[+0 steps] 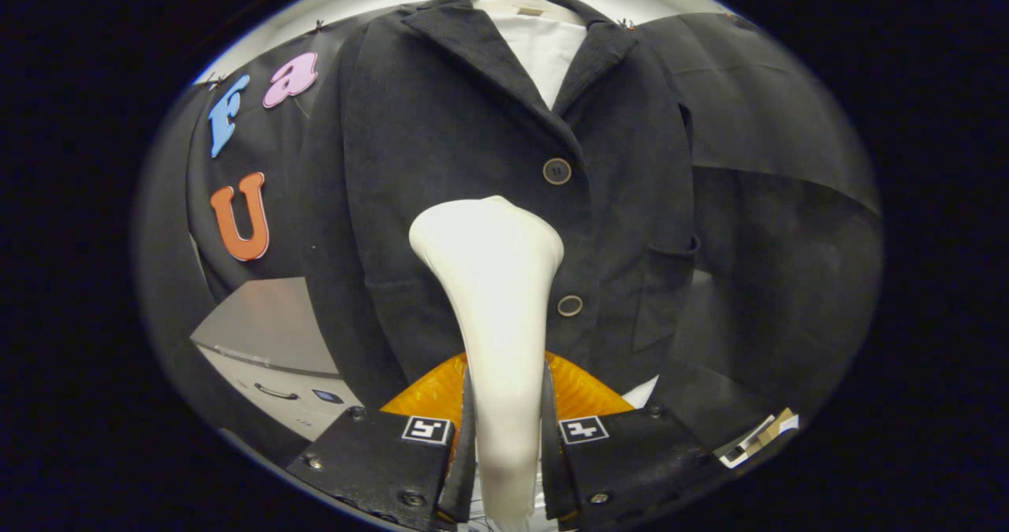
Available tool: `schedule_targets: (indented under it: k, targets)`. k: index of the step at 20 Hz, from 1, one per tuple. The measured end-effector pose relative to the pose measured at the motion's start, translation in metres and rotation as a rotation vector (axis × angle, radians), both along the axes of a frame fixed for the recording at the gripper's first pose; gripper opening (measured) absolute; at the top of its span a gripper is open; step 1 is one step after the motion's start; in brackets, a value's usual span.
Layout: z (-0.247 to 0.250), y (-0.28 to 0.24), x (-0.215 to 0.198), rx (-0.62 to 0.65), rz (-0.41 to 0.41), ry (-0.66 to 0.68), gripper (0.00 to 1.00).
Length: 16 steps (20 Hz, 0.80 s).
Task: Iron the clothes twice with a garment steamer, once on the left side and once on the right side.
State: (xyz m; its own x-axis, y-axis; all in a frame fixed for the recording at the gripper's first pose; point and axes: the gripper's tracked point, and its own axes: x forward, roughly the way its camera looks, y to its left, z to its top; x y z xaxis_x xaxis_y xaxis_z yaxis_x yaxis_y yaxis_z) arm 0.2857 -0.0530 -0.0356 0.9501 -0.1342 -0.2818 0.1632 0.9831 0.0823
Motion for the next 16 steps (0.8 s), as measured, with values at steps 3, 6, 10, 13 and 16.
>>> schedule_targets:
  k: [3,6,10,13,16]
  targets:
    - [-0.012,0.003,-0.001,0.004,-0.006,0.019,0.37]
    - [-0.022,0.003,-0.001,0.004,-0.010,0.034,0.37]
    - [-0.045,0.012,-0.004,-0.007,-0.001,0.063,0.37]
    - [-0.063,0.013,-0.006,-0.003,-0.005,0.093,0.37]
    - [-0.078,0.014,-0.007,-0.001,-0.013,0.117,0.37]
